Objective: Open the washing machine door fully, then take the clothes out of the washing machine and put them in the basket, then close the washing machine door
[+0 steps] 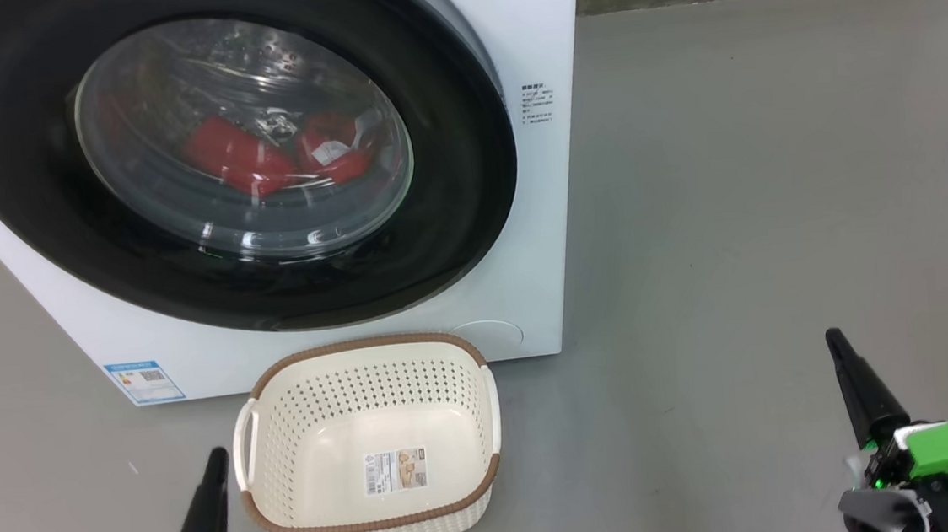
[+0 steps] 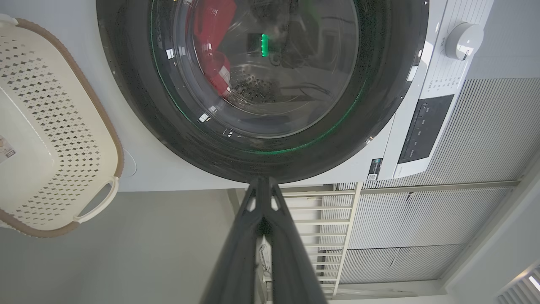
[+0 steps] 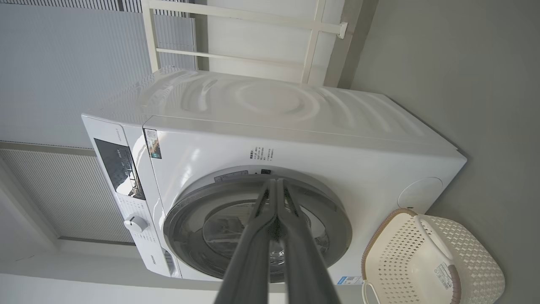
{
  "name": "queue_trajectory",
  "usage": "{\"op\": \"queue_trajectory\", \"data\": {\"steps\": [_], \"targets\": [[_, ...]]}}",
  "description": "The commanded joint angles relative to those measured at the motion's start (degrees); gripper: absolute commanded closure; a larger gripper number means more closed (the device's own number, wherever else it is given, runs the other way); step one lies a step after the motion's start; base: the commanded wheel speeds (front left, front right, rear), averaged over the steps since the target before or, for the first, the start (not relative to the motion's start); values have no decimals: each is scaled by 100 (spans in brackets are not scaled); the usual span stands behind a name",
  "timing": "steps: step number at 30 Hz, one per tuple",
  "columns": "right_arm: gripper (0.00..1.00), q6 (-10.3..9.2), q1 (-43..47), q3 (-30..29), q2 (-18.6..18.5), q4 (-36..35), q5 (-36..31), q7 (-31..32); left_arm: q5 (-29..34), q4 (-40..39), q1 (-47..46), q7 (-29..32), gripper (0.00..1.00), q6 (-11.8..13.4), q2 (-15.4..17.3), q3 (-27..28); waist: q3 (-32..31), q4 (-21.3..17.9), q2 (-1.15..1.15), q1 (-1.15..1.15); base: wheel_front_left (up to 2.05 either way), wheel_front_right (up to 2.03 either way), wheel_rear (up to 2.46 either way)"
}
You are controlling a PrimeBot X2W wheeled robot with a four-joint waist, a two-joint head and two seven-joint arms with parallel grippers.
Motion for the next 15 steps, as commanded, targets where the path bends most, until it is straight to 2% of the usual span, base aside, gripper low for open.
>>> {"op": "queue_trajectory", "data": {"steps": [1, 7, 11, 15], "targets": [[0, 0, -1, 1, 0, 5, 0, 0, 0, 5, 1, 0, 0, 0, 1, -1, 0, 0, 0, 0, 0, 0, 0], [0, 0, 134, 75, 66, 171, -9, -55, 18, 149, 135, -45, 0, 0, -41, -27, 5, 2, 0, 2, 0, 0, 0], [0, 0, 150, 131, 57, 134, -67, -123, 70, 85, 159, -114, 0, -1, -27, -33, -6, 10, 0, 13, 0, 0, 0], [0, 0, 165, 205, 11, 103, -207, -192, 214, 38, 196, -186, 0, -3, 13, -49, 6, 16, 0, 1, 0, 0, 0]]}}
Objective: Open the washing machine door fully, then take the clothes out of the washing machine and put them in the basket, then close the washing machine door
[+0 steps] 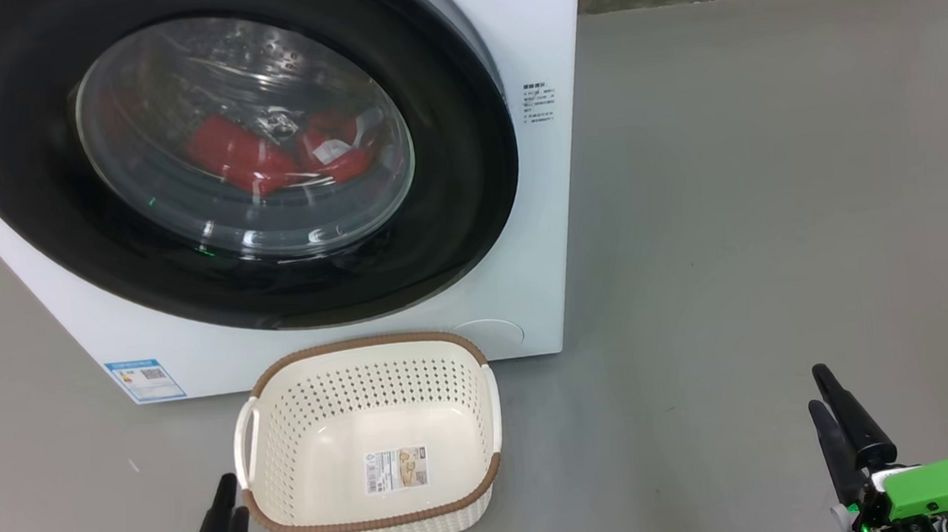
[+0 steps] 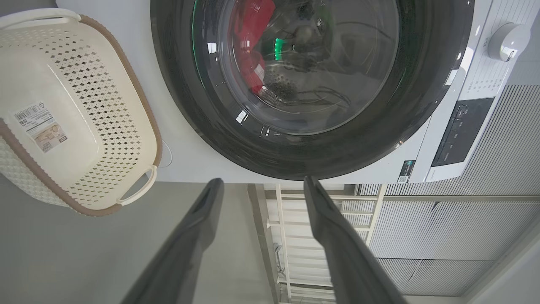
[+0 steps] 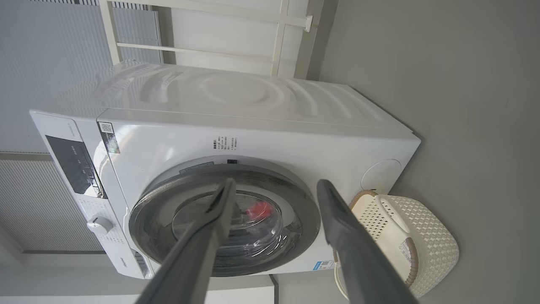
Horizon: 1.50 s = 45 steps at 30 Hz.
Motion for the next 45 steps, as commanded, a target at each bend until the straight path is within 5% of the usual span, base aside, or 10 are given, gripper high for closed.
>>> {"op": "queue_trajectory", "data": {"steps": [1, 45], "targets": [[0, 0, -147, 66, -102, -183, -147, -60, 139, -200, -82, -69, 0, -7, 107, 21, 7, 5, 0, 0, 0, 0, 0], [0, -2, -72, 653, -348, -437, -3088, -801, 3859, -896, 195, -816, 0, 1, 94, -19, 12, 68, 0, -1, 0, 0, 0]]}}
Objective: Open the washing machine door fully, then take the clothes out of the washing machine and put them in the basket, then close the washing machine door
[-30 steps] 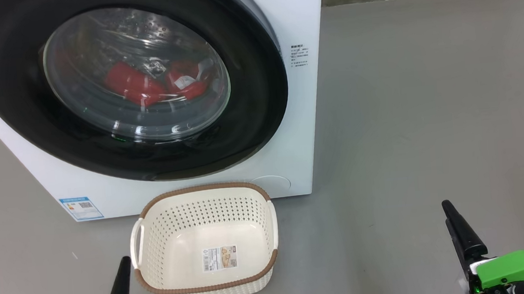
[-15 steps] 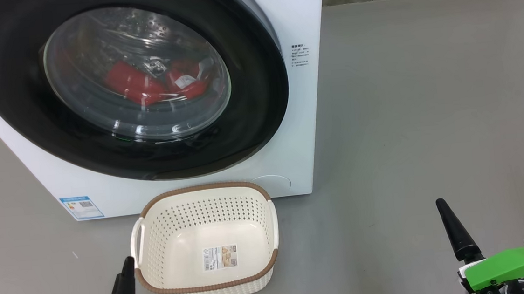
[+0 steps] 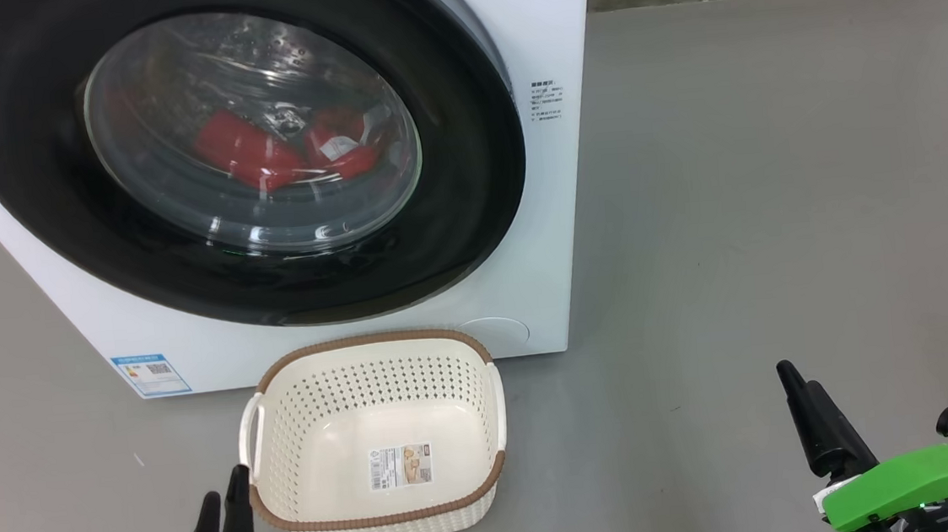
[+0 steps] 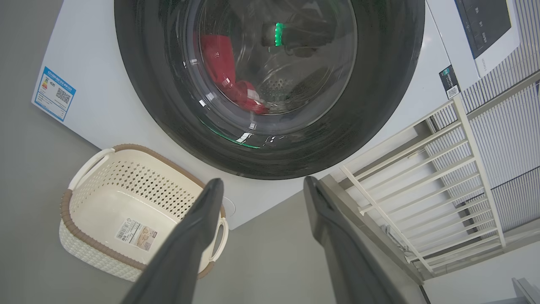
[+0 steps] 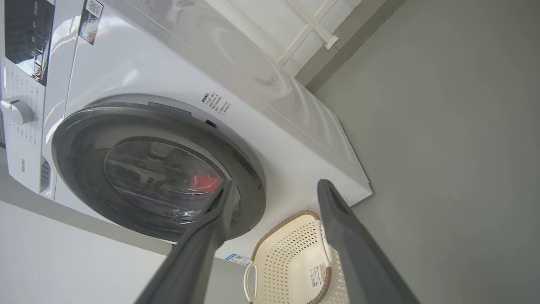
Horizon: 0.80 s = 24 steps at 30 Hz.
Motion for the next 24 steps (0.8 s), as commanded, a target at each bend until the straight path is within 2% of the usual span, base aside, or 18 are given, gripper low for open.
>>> {"op": "queue_trajectory", "data": {"steps": [1, 24], "targets": [[0, -2, -80, 93, -104, -184, -194, -81, 203, -208, -62, -80, 0, 1, 83, 62, -2, 1, 0, 0, 0, 0, 0], [0, -3, 3, 266, -203, -320, -1524, -468, 1817, -540, 63, -469, 0, 36, 100, 49, 12, 19, 0, 0, 0, 0, 0]]}}
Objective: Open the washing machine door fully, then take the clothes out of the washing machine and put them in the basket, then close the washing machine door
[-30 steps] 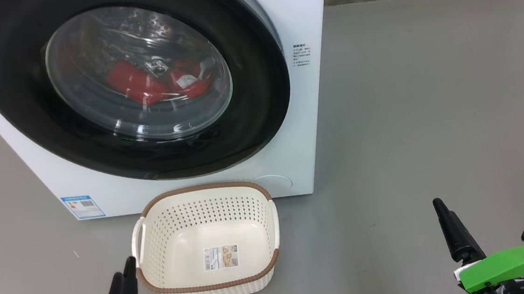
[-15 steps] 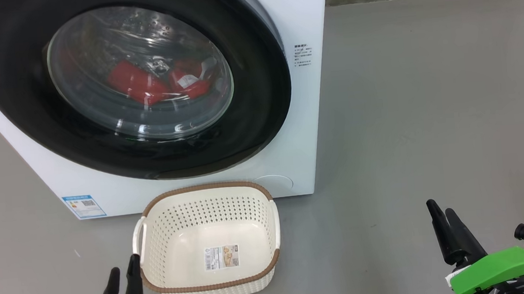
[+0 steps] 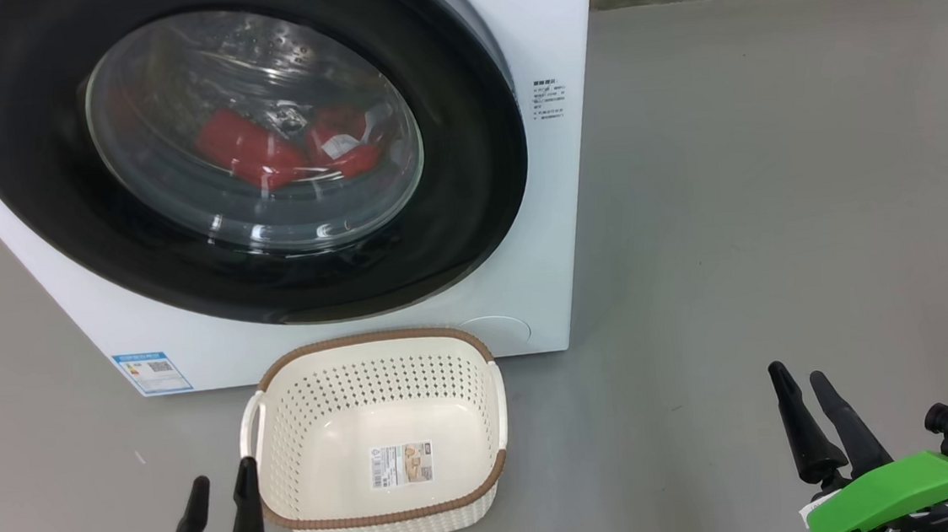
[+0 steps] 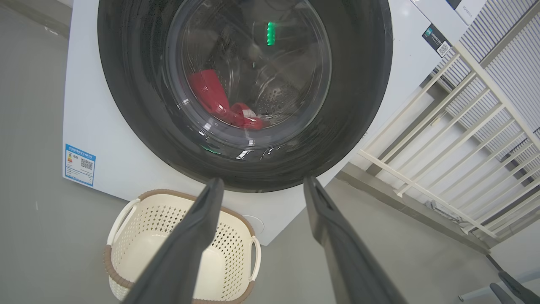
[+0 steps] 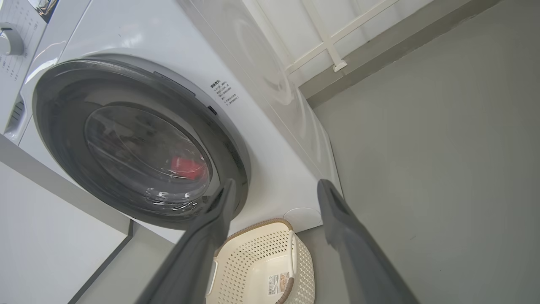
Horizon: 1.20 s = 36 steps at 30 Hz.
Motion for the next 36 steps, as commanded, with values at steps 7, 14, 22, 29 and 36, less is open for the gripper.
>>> {"op": "queue_trajectory", "data": {"steps": [7, 14, 22, 29, 36], "targets": [[0, -3, -15, 94, -141, -242, -528, -194, 643, -267, -7, -184, 0, 31, 97, 114, 17, 4, 0, 0, 0, 0, 0], [0, -3, 44, 79, -138, -299, -925, -311, 1109, -310, 41, -303, 0, 28, 103, 109, 23, -6, 0, 0, 0, 0, 0], [0, -3, 92, -5, -127, -376, -1312, -430, 1556, -353, 63, -422, 0, 21, 109, 107, 57, -5, 0, 0, 0, 0, 0], [0, -4, 163, -34, -139, -457, -1786, -565, 2100, -403, 89, -558, 0, 10, 116, 114, 95, -2, 0, 0, 0, 0, 0], [0, -4, 192, -74, -133, -524, -2163, -682, 2589, -425, 119, -676, 0, -1, 122, 121, 122, 4, 0, 0, 0, 0, 0]]}}
